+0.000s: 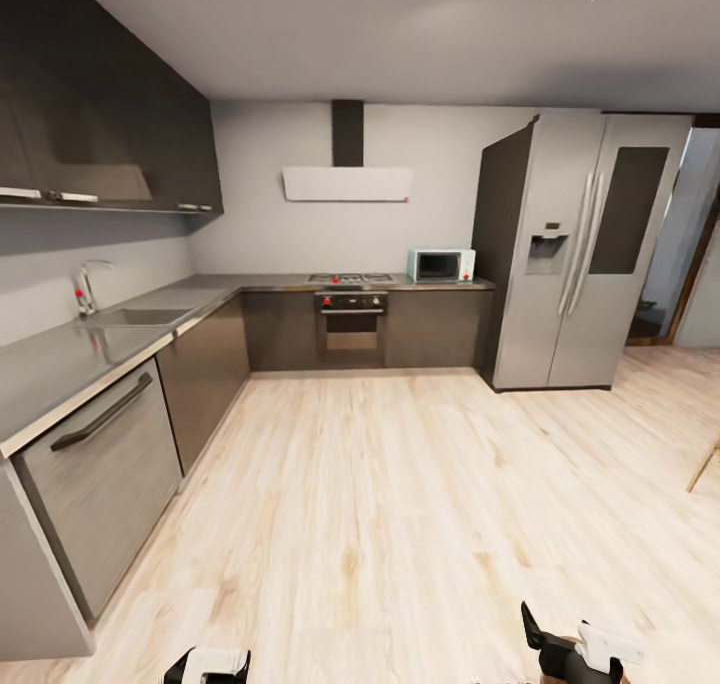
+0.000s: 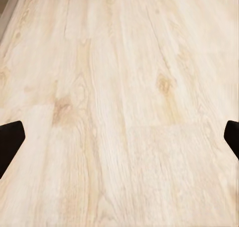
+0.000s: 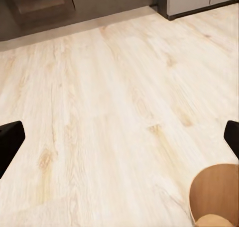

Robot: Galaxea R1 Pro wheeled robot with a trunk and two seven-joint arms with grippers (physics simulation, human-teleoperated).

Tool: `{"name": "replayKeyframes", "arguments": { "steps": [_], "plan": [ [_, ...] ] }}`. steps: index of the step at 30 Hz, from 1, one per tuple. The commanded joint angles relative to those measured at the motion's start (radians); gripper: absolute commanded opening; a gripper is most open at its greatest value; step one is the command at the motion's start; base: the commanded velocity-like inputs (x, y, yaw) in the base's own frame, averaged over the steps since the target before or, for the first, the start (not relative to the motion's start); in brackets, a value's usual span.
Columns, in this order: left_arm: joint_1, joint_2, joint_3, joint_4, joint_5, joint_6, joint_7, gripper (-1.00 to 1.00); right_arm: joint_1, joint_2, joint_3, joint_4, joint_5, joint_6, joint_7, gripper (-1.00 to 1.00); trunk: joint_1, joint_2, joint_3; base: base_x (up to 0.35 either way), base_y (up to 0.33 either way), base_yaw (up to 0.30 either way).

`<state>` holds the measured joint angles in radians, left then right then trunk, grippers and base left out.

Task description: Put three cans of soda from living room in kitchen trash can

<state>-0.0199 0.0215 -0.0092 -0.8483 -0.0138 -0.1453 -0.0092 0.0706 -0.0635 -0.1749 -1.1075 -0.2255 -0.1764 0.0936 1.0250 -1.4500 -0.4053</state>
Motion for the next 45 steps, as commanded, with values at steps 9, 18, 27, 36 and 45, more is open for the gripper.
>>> {"name": "replayKeyframes", "arguments": {
  "steps": [9, 18, 27, 36, 45],
  "plan": [
    [0.000, 0.000, 0.000, 0.000, 0.000, 0.000, 0.000, 1.00, 0.000, -0.001, 0.000, 0.000, 0.000, 0.001, 0.000, 1.00, 0.000, 0.000, 0.008, 0.000, 0.000, -0.239],
    [0.000, 0.000, 0.000, 0.000, 0.000, 0.000, 0.000, 1.00, 0.000, -0.003, 0.000, 0.000, 0.000, 0.000, 0.000, 1.00, 0.000, 0.000, 0.016, 0.000, 0.000, -0.237],
    [0.000, 0.000, 0.000, 0.000, 0.000, 0.000, 0.000, 1.00, 0.000, -0.004, -0.001, 0.000, 0.000, 0.000, 0.002, 1.00, 0.000, 0.000, 0.024, 0.000, 0.000, -0.235],
    [0.000, 0.000, 0.000, 0.000, 0.000, 0.000, 0.000, 1.00, 0.000, -0.005, -0.002, 0.000, 0.000, 0.000, 0.003, 1.00, 0.000, 0.000, 0.032, 0.000, 0.000, -0.234],
    [0.000, 0.000, 0.000, 0.000, 0.000, 0.000, 0.000, 1.00, 0.000, 0.001, -0.001, -0.001, 0.001, -0.010, 0.007, 1.00, 0.000, 0.000, 0.037, 0.000, 0.000, -0.137]
  ]
}}
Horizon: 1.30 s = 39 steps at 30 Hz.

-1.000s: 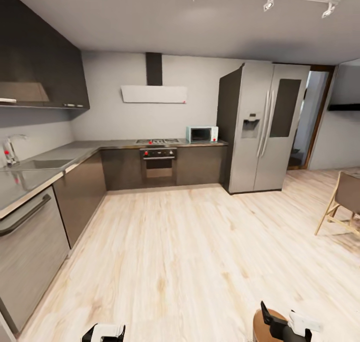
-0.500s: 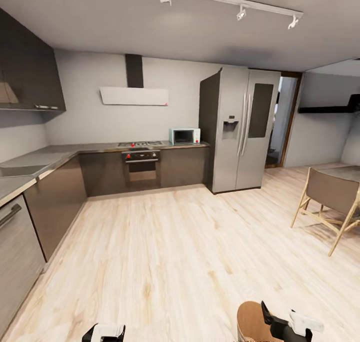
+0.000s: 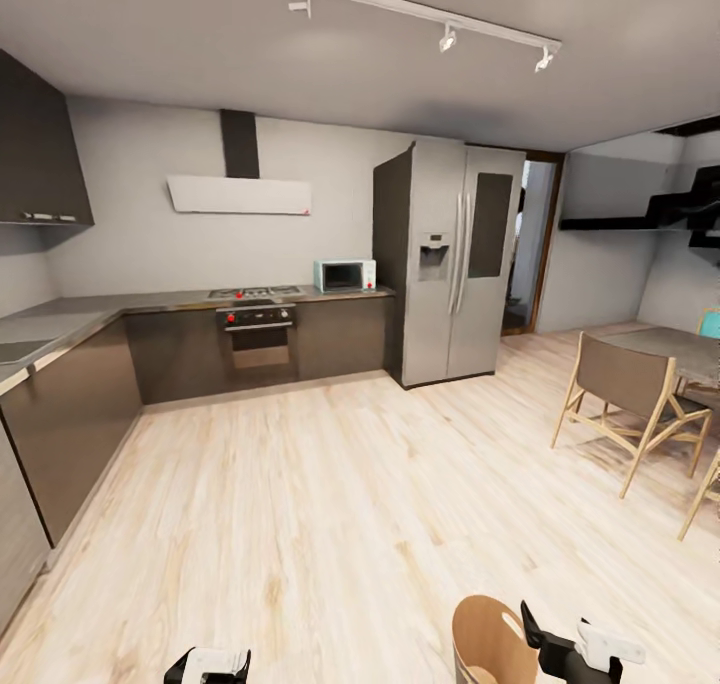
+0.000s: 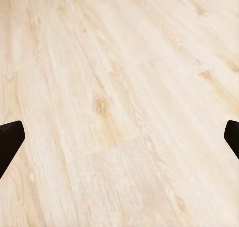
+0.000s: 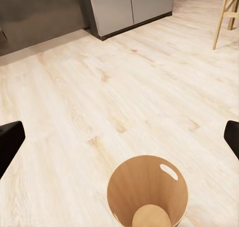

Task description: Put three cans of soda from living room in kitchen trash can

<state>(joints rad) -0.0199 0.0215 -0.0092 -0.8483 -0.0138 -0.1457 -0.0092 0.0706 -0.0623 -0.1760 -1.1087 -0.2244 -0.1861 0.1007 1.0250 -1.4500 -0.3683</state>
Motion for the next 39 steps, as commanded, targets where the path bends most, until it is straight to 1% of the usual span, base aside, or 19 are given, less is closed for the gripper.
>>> {"name": "replayKeyframes", "arguments": {
  "steps": [1, 8, 39],
  "plan": [
    [0.000, 0.000, 0.000, 0.000, 0.000, 0.000, 0.000, 1.00, 0.000, -0.001, 0.000, 0.000, 0.000, 0.000, 0.001, 1.00, 0.000, 0.000, 0.000, 0.000, 0.000, -0.023],
    [0.000, 0.000, 0.000, 0.000, 0.000, 0.000, 0.000, 1.00, 0.000, -0.003, 0.000, 0.001, -0.001, 0.007, 0.002, 1.00, 0.000, 0.000, -0.009, 0.000, 0.000, -0.009],
    [0.000, 0.000, 0.000, 0.000, 0.000, 0.000, 0.000, 1.00, 0.000, -0.005, 0.000, 0.001, -0.001, 0.008, 0.004, 1.00, 0.000, 0.000, -0.058, 0.000, 0.000, 0.000]
  ]
}}
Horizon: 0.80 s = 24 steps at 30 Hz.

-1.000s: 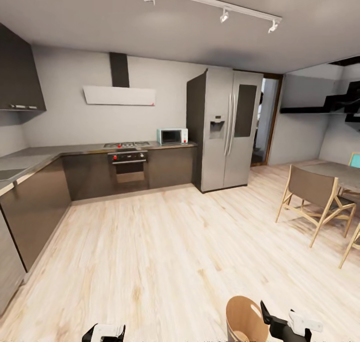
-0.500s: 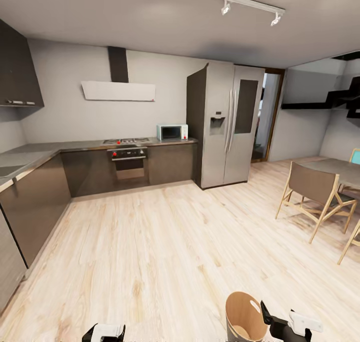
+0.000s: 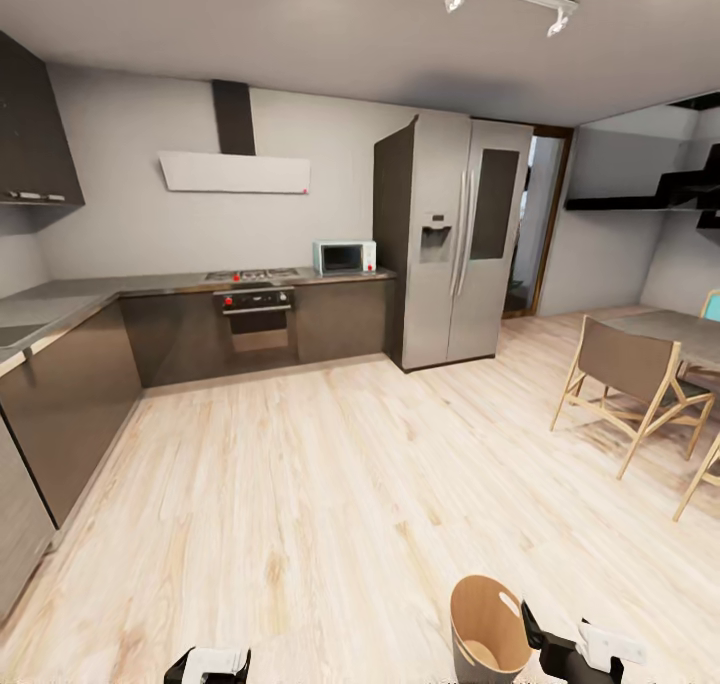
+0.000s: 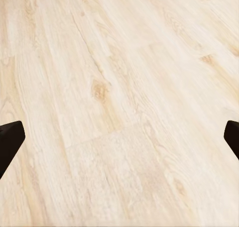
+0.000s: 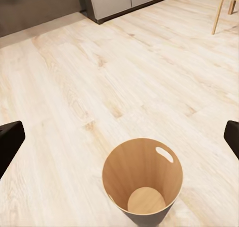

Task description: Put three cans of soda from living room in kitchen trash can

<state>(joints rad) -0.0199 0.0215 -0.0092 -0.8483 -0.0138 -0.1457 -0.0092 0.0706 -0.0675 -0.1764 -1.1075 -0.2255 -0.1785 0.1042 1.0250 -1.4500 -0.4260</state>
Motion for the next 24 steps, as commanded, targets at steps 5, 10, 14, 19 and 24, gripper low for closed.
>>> {"name": "replayKeyframes", "arguments": {
  "steps": [5, 10, 14, 19, 24],
  "plan": [
    [0.000, 0.000, 0.000, 0.000, 0.000, 0.000, 0.000, 1.00, 0.000, -0.001, 0.000, 0.000, 0.000, 0.000, 0.000, 1.00, 0.000, 0.000, -0.008, 0.000, 0.000, 0.000],
    [0.000, 0.000, 0.000, 0.000, 0.000, 0.000, 0.000, 1.00, 0.000, -0.001, 0.000, 0.000, 0.000, 0.000, 0.000, 1.00, 0.000, 0.000, -0.016, 0.000, 0.000, 0.000],
    [0.000, 0.000, 0.000, 0.000, 0.000, 0.000, 0.000, 1.00, 0.000, -0.001, 0.000, 0.000, 0.000, 0.000, 0.000, 1.00, 0.000, 0.000, -0.022, 0.000, 0.000, 0.000],
    [0.000, 0.000, 0.000, 0.000, -0.001, 0.000, 0.000, 1.00, 0.000, 0.001, 0.000, 0.000, 0.000, -0.001, 0.000, 1.00, 0.000, 0.000, -0.030, 0.000, 0.000, 0.000],
    [0.000, 0.000, 0.000, 0.000, -0.001, 0.000, 0.000, 1.00, 0.000, 0.003, 0.000, 0.000, 0.001, -0.001, -0.001, 1.00, 0.000, 0.000, -0.038, 0.000, 0.000, 0.000]
  ]
}}
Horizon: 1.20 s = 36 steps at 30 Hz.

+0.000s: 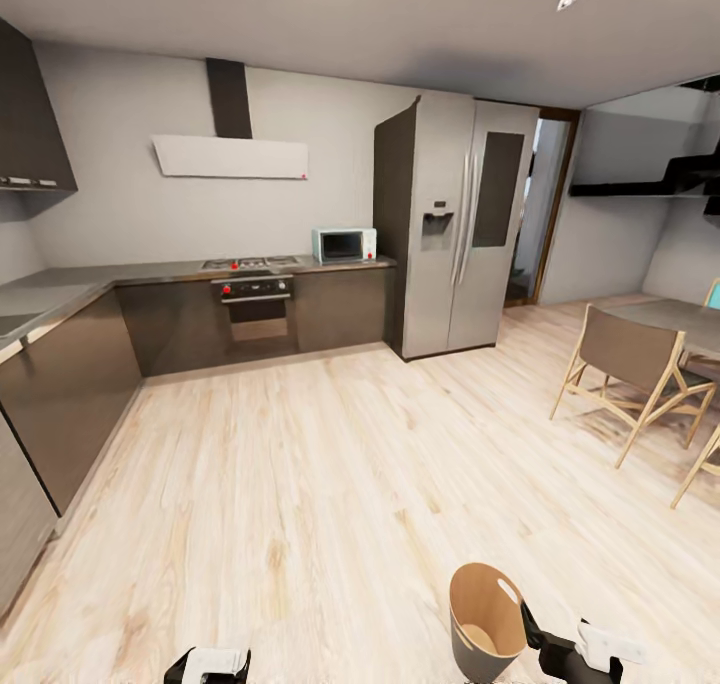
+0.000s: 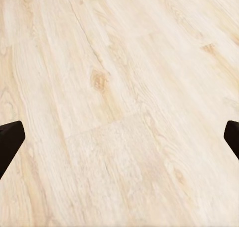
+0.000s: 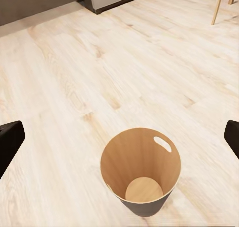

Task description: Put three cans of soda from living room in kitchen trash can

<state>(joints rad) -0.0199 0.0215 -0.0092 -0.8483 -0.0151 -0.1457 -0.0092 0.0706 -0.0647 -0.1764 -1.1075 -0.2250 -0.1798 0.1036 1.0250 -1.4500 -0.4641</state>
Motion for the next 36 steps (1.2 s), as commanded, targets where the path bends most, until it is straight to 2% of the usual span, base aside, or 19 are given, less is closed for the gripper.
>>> {"name": "replayKeyframes", "arguments": {
  "steps": [1, 36],
  "plan": [
    [0.000, 0.000, 0.000, 0.000, 0.000, 0.000, 0.000, 1.00, 0.000, 0.000, 0.000, 0.000, 0.000, 0.000, 0.000, 1.00, 0.000, 0.000, -0.002, 0.000, 0.000, 0.000],
    [0.000, 0.000, 0.000, 0.000, 0.001, 0.000, 0.001, 1.00, 0.000, 0.002, 0.001, 0.000, 0.001, -0.006, -0.008, 1.00, 0.000, 0.000, -0.057, 0.000, 0.000, 0.000]
  ]
}}
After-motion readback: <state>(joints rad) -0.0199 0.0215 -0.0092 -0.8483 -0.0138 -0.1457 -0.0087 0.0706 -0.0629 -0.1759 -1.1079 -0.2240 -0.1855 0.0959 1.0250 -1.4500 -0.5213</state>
